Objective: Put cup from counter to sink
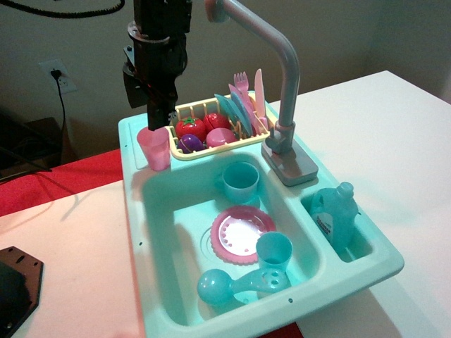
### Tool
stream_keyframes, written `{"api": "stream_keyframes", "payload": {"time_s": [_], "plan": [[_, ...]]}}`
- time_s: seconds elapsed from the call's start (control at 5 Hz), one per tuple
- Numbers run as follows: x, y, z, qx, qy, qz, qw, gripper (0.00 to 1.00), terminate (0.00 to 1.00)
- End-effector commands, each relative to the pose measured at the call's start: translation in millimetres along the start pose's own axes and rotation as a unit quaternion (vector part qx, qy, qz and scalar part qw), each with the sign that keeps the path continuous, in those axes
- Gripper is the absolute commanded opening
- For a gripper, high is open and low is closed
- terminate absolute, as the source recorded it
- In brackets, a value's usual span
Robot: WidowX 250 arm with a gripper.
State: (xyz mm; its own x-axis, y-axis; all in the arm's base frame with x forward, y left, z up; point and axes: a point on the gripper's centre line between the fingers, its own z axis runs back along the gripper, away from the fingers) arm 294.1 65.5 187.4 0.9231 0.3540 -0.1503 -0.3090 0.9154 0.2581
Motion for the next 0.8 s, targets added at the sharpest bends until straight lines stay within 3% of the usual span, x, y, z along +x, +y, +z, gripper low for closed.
{"api": "stream_keyframes", "payload": {"time_s": [0.0, 0.2, 0.6], "plan": [[0, 0, 0, 0.0, 0.0, 0.0, 1.0, 1.0, 0.0], [1, -1, -4, -0.011, 0.003, 0.004, 0.9999, 1.0, 0.0], [8, -9, -29, -0.004, 0.021, 0.012, 0.9997, 1.0, 0.0]]}}
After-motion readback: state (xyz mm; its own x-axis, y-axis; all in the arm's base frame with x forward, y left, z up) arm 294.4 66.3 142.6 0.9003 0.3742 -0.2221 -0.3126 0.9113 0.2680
